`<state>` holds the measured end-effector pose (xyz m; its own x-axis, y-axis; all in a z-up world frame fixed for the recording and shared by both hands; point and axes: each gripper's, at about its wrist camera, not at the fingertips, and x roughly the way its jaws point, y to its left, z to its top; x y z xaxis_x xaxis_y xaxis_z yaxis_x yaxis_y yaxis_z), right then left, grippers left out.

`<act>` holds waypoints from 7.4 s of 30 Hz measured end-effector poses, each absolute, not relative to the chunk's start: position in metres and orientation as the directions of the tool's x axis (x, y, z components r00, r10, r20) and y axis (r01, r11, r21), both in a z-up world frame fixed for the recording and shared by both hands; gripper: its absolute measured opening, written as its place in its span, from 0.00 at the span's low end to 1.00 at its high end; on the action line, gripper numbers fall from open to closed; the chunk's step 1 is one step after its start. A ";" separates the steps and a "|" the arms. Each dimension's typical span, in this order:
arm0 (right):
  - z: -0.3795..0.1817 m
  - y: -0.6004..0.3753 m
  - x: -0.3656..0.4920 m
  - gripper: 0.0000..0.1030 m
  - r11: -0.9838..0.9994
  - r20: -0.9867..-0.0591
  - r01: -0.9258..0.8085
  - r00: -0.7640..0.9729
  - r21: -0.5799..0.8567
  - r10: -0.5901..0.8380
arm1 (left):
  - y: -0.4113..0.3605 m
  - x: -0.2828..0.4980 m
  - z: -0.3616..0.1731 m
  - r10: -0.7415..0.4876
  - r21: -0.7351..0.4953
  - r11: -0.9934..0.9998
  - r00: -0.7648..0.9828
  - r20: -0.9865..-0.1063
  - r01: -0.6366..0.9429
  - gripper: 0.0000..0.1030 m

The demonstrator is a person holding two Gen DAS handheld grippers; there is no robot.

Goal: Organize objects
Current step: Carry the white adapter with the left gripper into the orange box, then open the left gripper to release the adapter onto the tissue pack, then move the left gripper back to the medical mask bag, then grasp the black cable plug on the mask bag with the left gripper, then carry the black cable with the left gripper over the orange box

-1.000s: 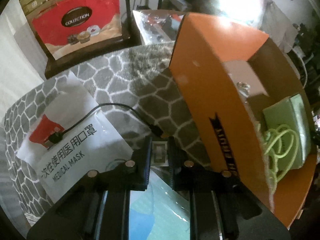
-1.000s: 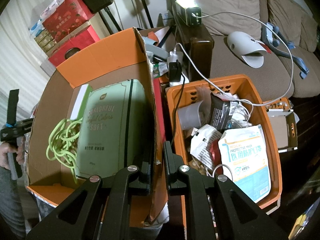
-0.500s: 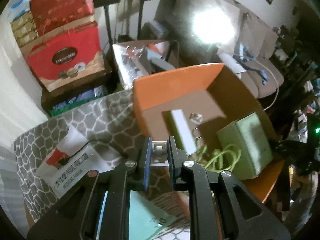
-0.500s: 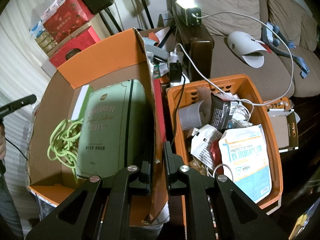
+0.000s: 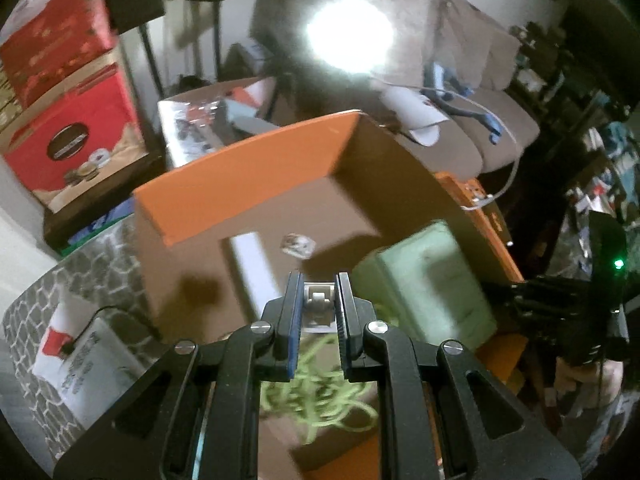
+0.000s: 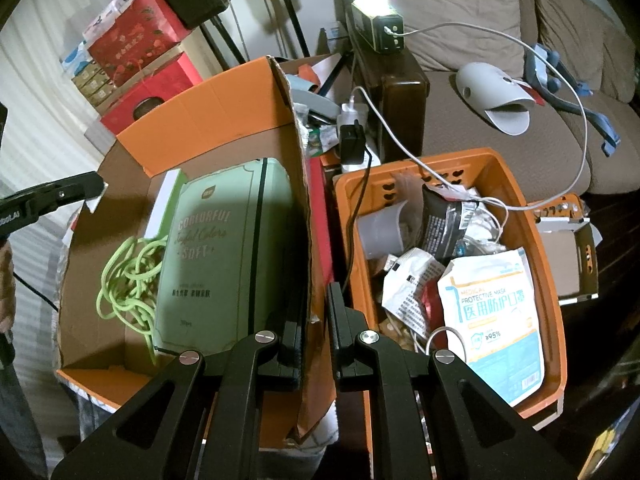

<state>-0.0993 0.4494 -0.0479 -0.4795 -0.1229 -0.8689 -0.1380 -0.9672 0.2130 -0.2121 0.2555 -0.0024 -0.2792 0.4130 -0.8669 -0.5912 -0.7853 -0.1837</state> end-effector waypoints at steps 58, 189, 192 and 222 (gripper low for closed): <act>-0.048 0.443 -0.098 0.09 -0.976 -0.868 -0.126 -0.488 0.177 -0.094 | 0.187 -0.205 0.016 0.337 -0.099 -0.870 -0.436 -0.834 -0.482 0.63; -0.062 0.446 -0.096 0.10 -0.976 -0.885 -0.137 -0.456 0.172 -0.092 | 0.066 -0.266 0.044 0.419 -0.340 -0.908 -0.514 -0.749 -0.246 0.26; -0.062 0.446 -0.097 0.10 -0.976 -0.885 -0.136 -0.456 0.171 -0.092 | 0.089 -0.264 0.039 0.436 -0.347 -0.899 -0.490 -0.755 -0.266 0.26; -0.061 0.448 -0.098 0.10 -0.973 -0.881 -0.133 -0.461 0.189 -0.108 | 0.223 -0.275 -0.026 0.382 -0.317 -0.923 -0.397 -0.835 -0.220 0.26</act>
